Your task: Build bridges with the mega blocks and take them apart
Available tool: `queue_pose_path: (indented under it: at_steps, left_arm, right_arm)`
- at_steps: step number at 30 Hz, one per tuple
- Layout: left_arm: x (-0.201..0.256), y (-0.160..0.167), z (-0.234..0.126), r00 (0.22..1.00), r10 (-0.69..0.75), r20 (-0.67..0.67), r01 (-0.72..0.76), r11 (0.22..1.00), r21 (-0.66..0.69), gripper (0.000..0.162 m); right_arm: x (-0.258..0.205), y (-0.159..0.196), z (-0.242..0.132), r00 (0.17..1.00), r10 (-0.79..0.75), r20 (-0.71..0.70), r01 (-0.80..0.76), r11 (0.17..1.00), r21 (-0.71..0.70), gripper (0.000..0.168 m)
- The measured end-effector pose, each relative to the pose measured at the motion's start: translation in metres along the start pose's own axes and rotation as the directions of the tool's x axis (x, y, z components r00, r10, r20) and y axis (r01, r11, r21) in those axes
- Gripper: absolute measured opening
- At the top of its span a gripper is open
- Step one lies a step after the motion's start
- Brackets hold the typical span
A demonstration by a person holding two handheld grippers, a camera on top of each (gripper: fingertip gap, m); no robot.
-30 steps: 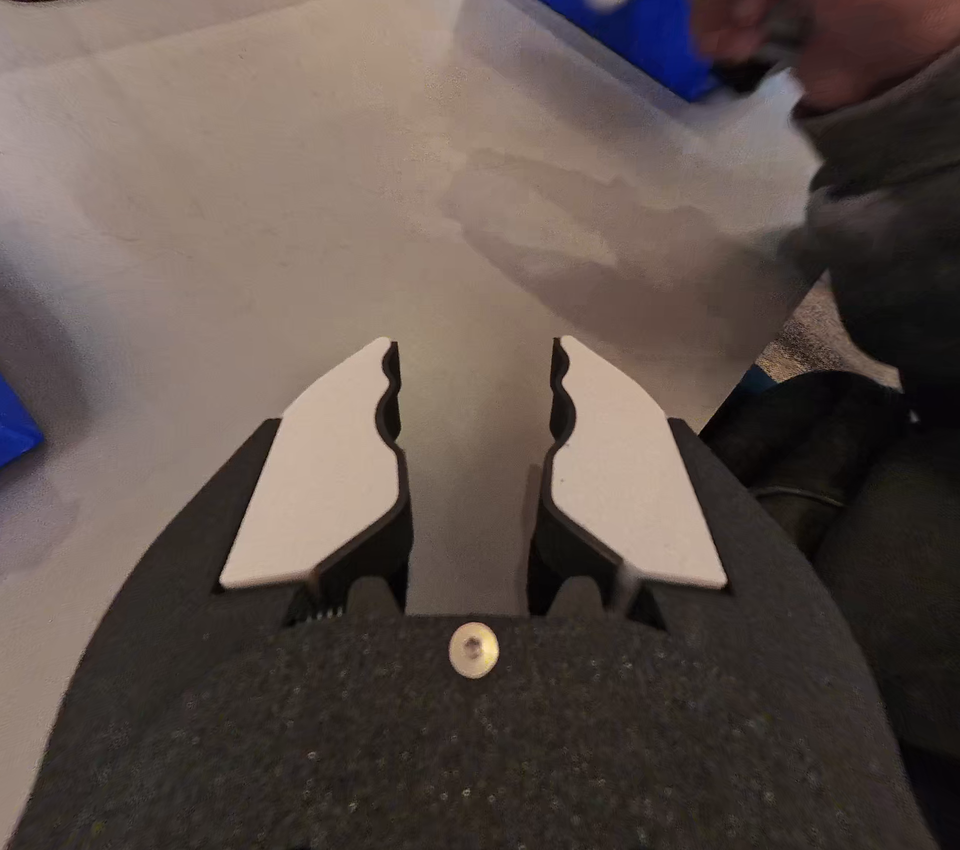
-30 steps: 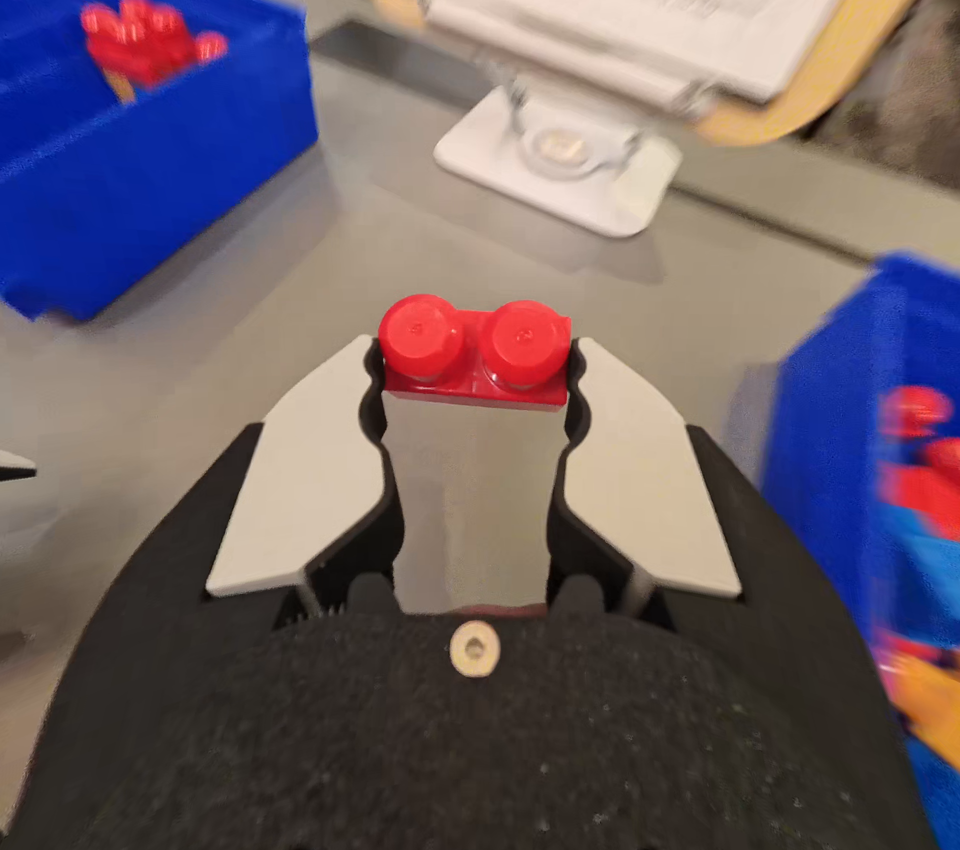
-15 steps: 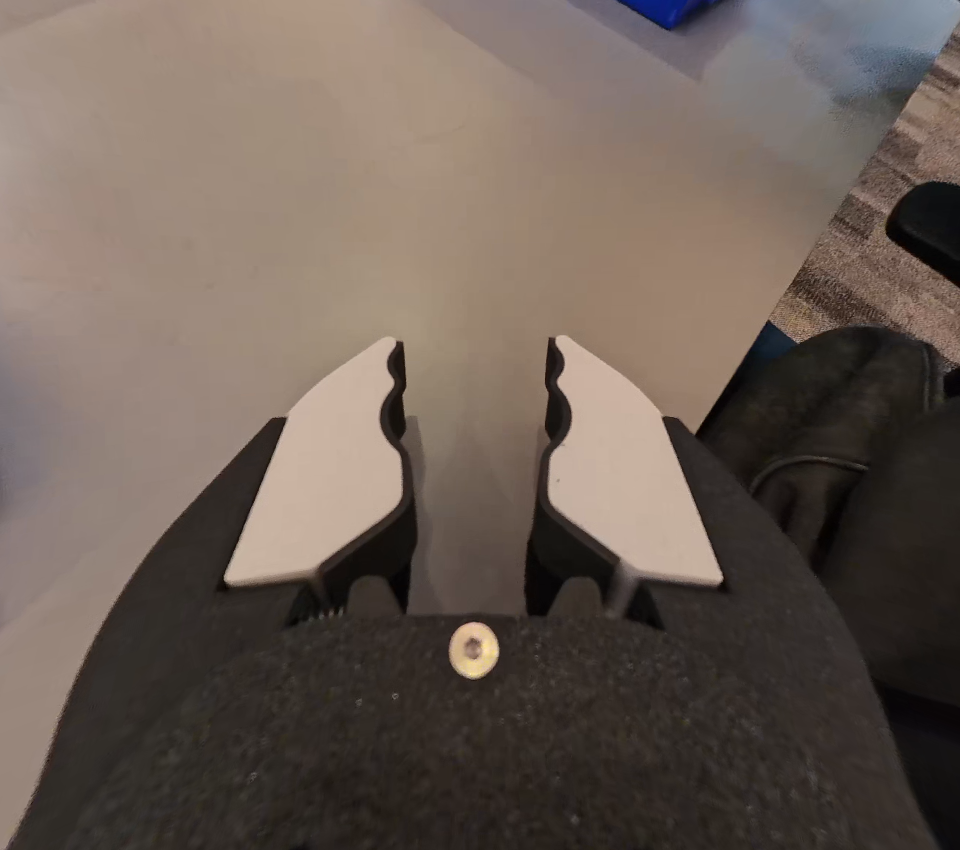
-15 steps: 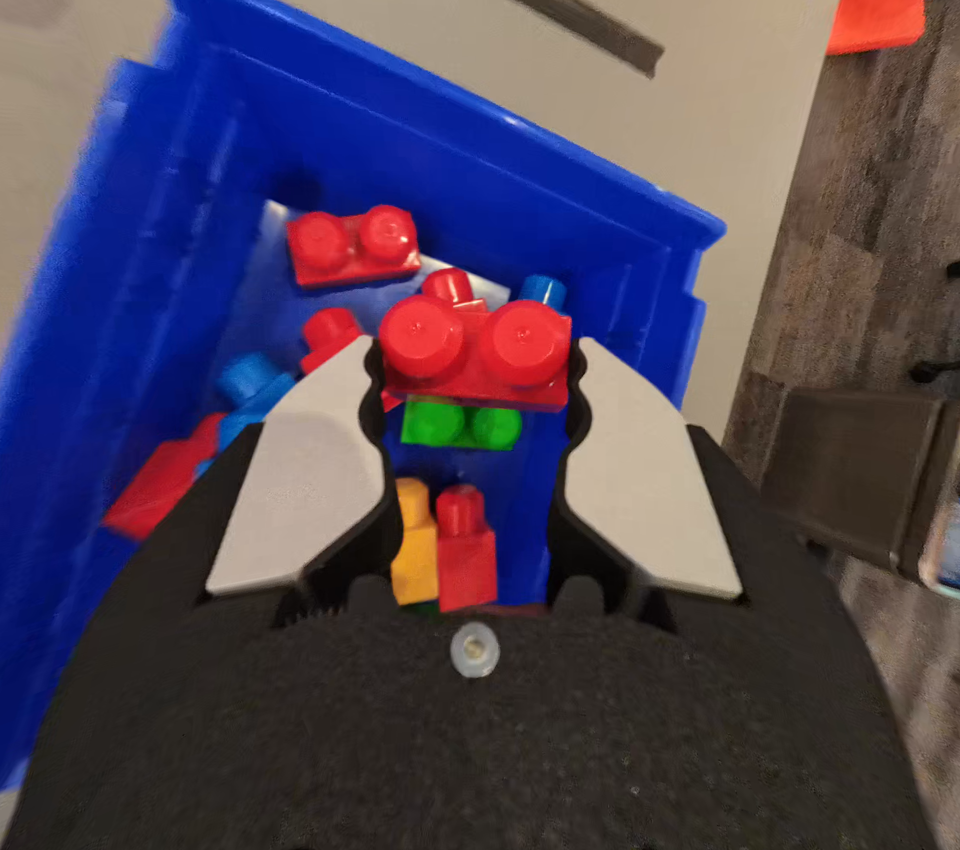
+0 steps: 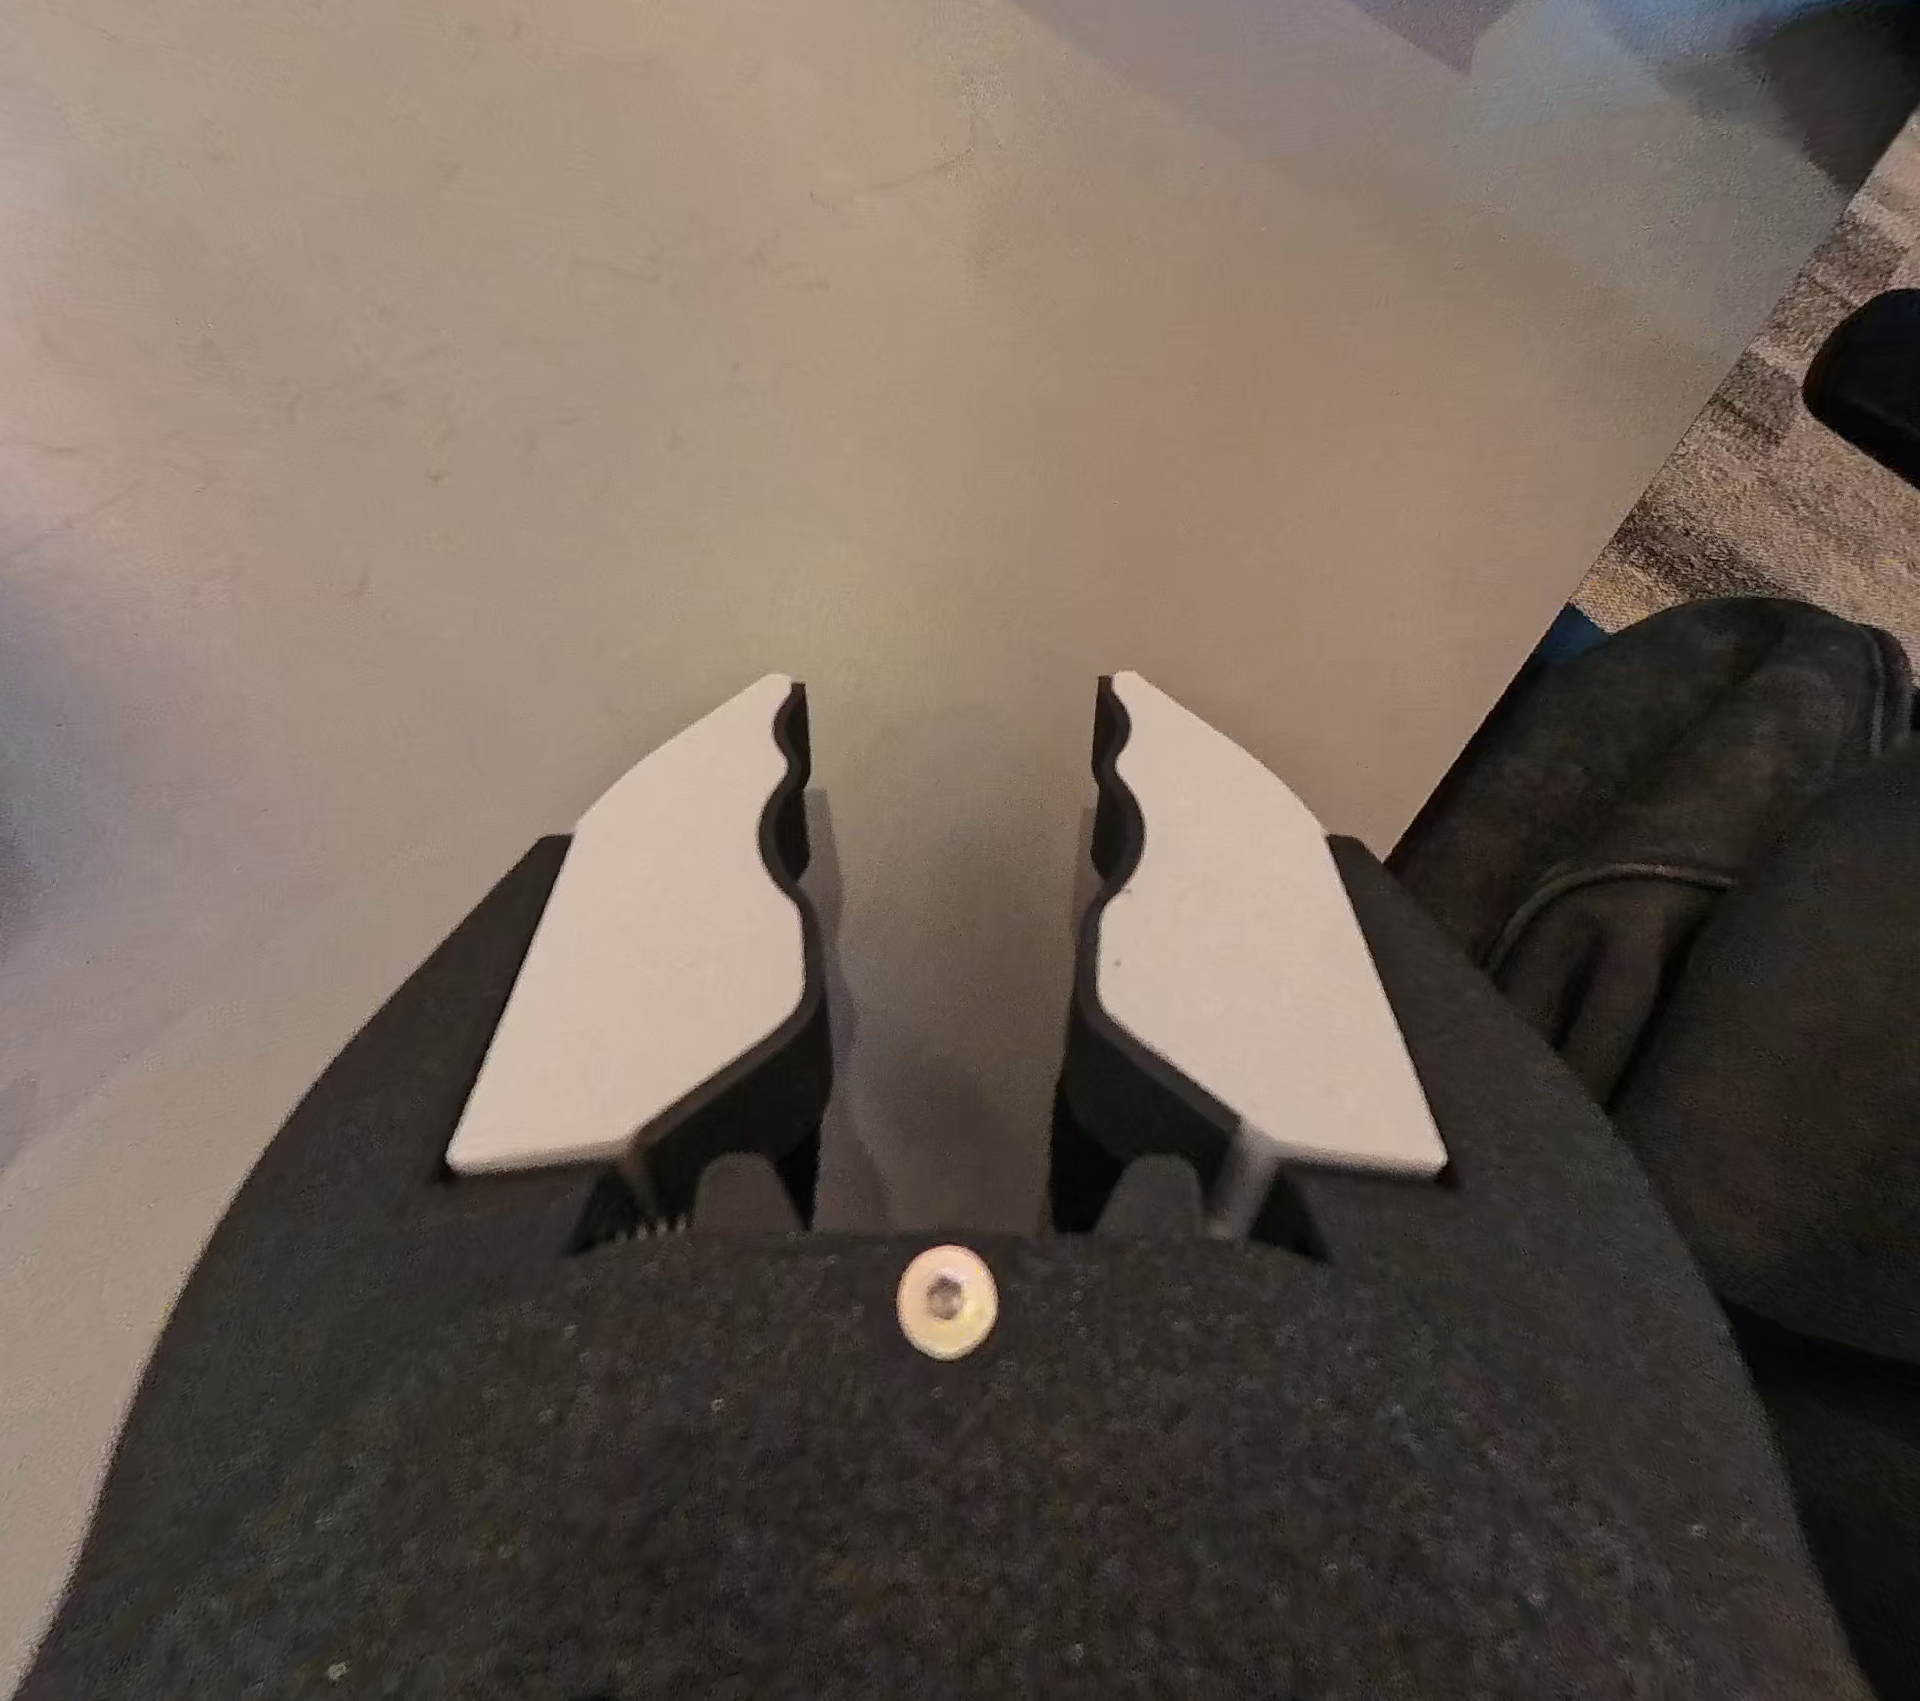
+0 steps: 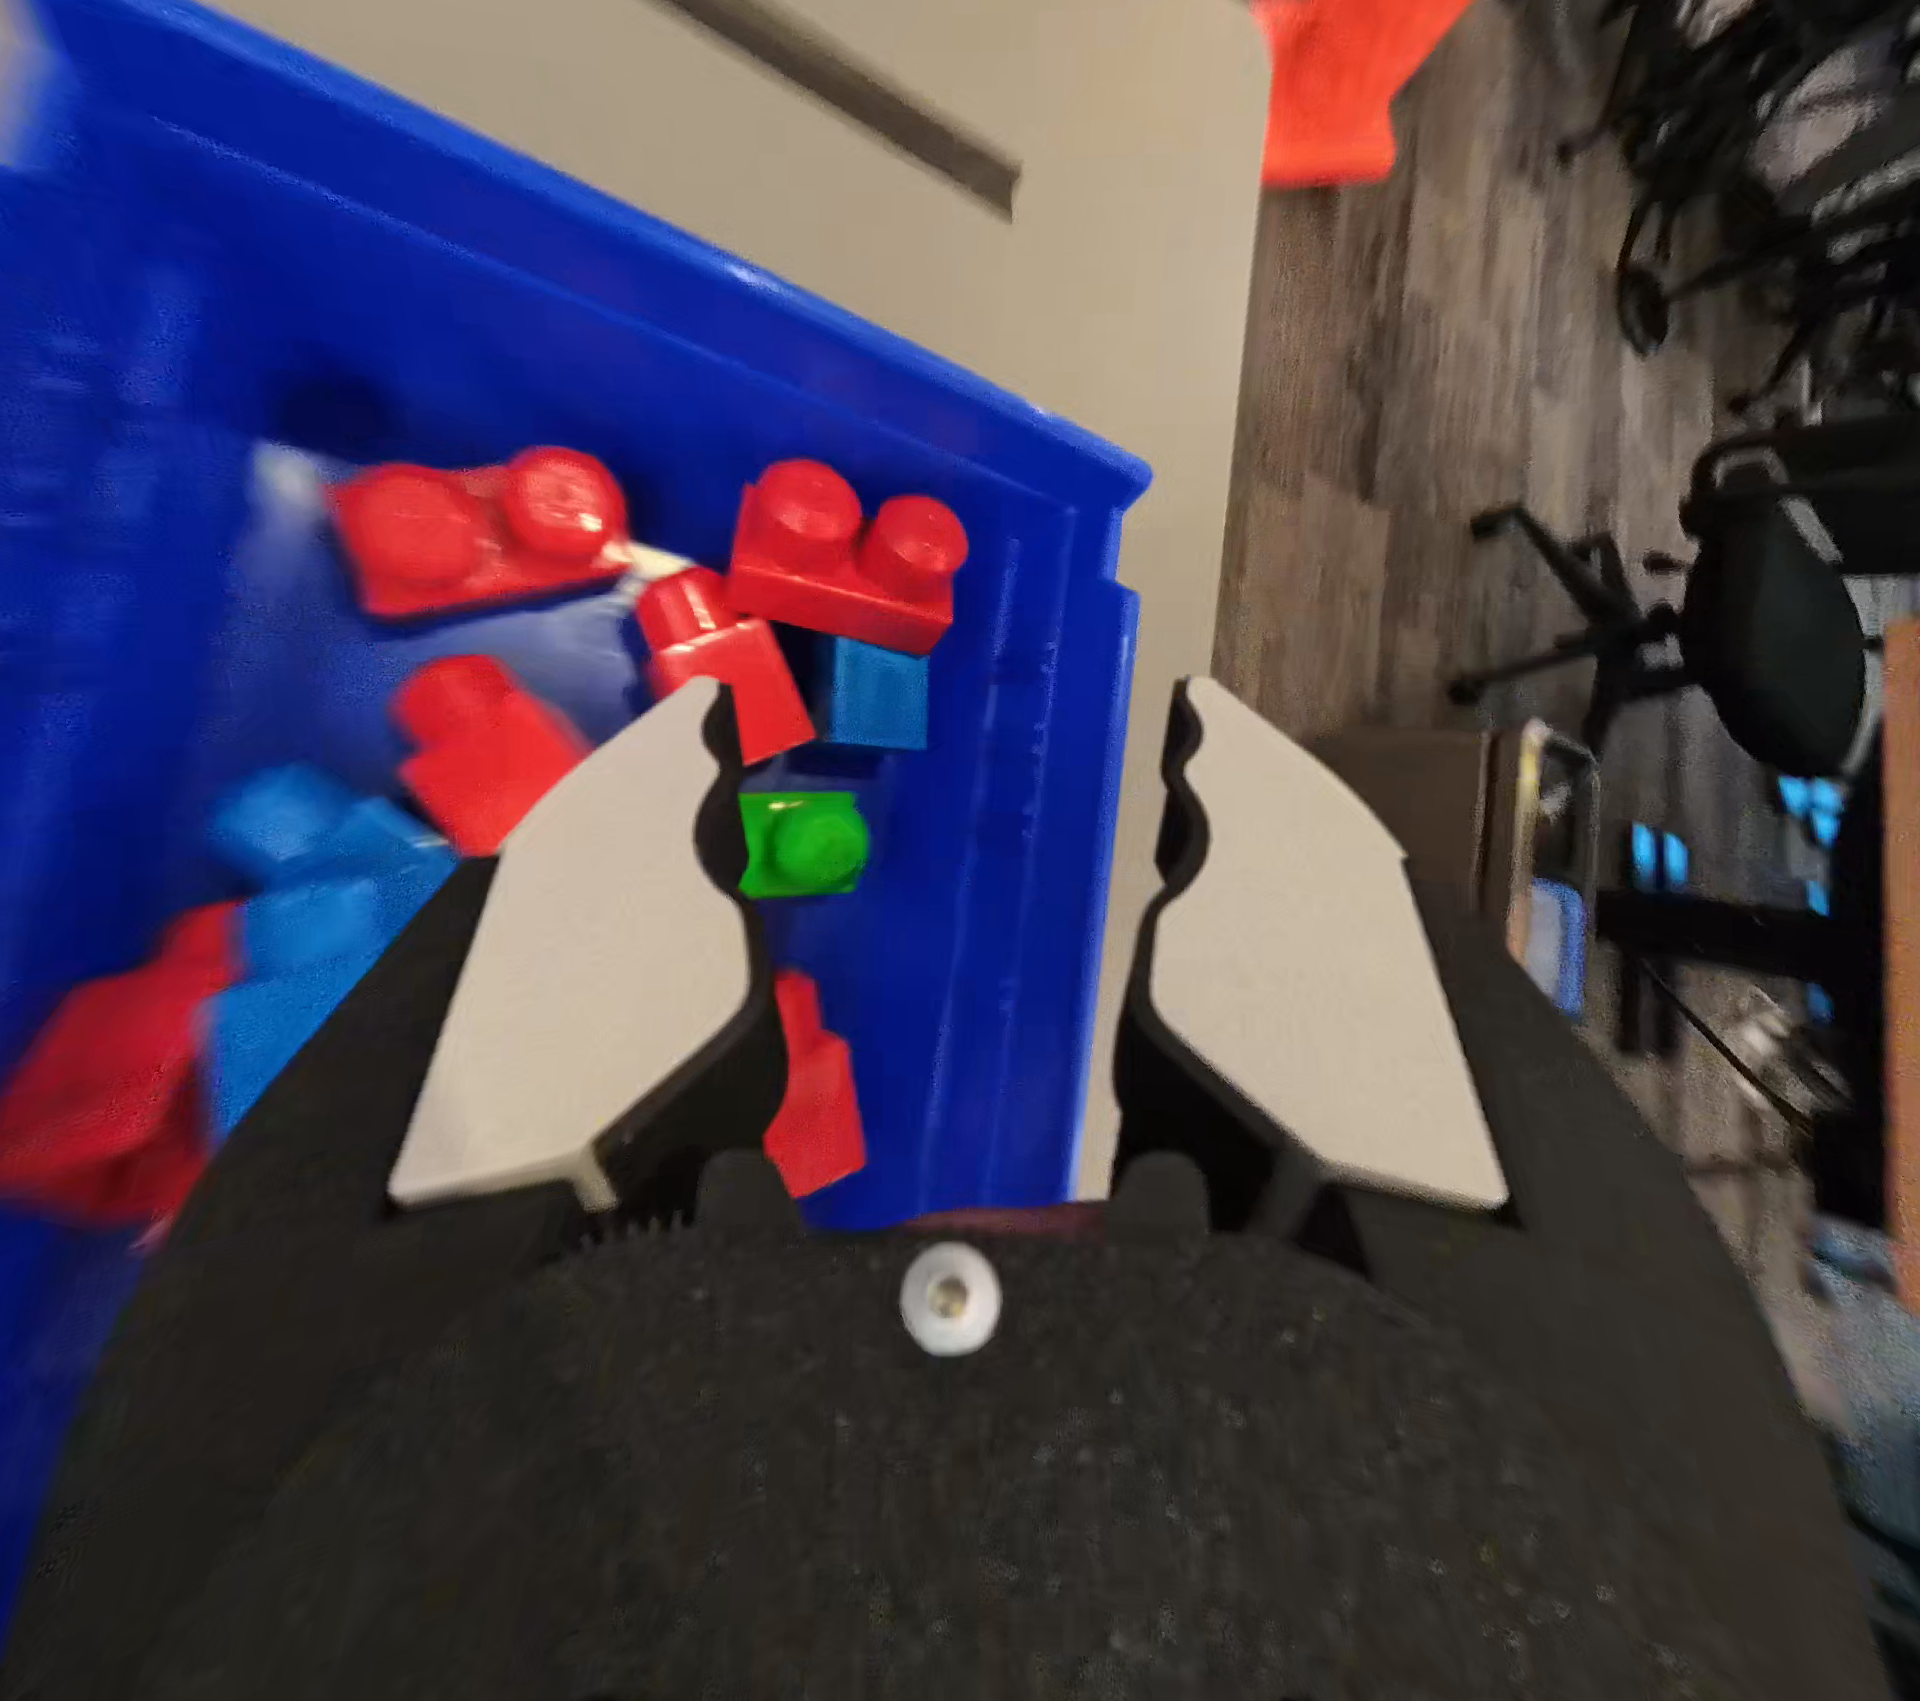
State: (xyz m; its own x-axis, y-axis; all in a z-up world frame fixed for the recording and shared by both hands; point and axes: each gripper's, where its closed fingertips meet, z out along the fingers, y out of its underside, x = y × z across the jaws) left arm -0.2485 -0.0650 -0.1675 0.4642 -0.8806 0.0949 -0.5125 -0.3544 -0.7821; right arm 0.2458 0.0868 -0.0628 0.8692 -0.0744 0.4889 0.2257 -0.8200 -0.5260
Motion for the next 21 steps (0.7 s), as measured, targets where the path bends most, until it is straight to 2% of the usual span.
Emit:
queue_pose_path:
  at_steps: [2, 4, 7, 10, 11, 13, 14, 18, 21]
  left_arm:
    - [-0.002, -0.001, -0.001, 1.0, 0.001, 0.01, -0.001, 1.0, 0.006, 0.052]
    - [-0.004, -0.001, 0.0, 1.0, -0.001, 0.019, 0.001, 1.0, 0.008, 0.052]
    - [-0.008, -0.002, 0.002, 0.999, -0.015, 0.029, 0.014, 1.0, 0.011, 0.052]
    - [-0.012, -0.005, 0.003, 0.999, -0.021, 0.039, 0.021, 1.0, 0.018, 0.052]
    - [-0.013, -0.006, 0.003, 0.999, -0.02, 0.047, 0.019, 1.0, 0.022, 0.052]
    - [-0.017, -0.006, 0.004, 0.998, -0.016, 0.061, 0.014, 1.0, 0.02, 0.052]
    - [-0.018, -0.006, 0.004, 0.998, -0.017, 0.062, 0.016, 1.0, 0.018, 0.052]
    - [-0.014, -0.004, 0.004, 0.999, -0.019, 0.03, 0.018, 1.0, 0.012, 0.054]
    - [-0.003, -0.005, 0.003, 0.999, 0.0, -0.045, 0.001, 1.0, 0.015, 0.057]
  right_arm:
    - [-0.025, -0.009, -0.053, 0.994, 0.028, 0.106, -0.047, 0.982, 0.182, 0.074]
    - [-0.079, -0.009, -0.105, 0.954, -0.007, 0.3, -0.098, 0.937, 0.335, 0.068]
    - [-0.184, 0.009, -0.176, 0.776, -0.155, 0.611, -0.209, 0.851, 0.481, 0.063]
    - [-0.264, 0.036, -0.218, 0.601, -0.24, 0.763, -0.341, 0.786, 0.516, 0.063]
    - [-0.28, 0.043, -0.224, 0.573, -0.242, 0.783, -0.393, 0.757, 0.521, 0.062]
    - [-0.295, 0.055, -0.225, 0.571, -0.192, 0.798, -0.508, 0.681, 0.528, 0.051]
    - [-0.303, 0.062, -0.225, 0.55, -0.175, 0.816, -0.539, 0.672, 0.508, 0.05]
    - [-0.305, 0.073, -0.222, 0.483, -0.124, 0.867, -0.585, 0.691, 0.425, 0.051]
    - [-0.302, 0.074, -0.216, 0.482, -0.114, 0.868, -0.583, 0.698, 0.416, 0.051]
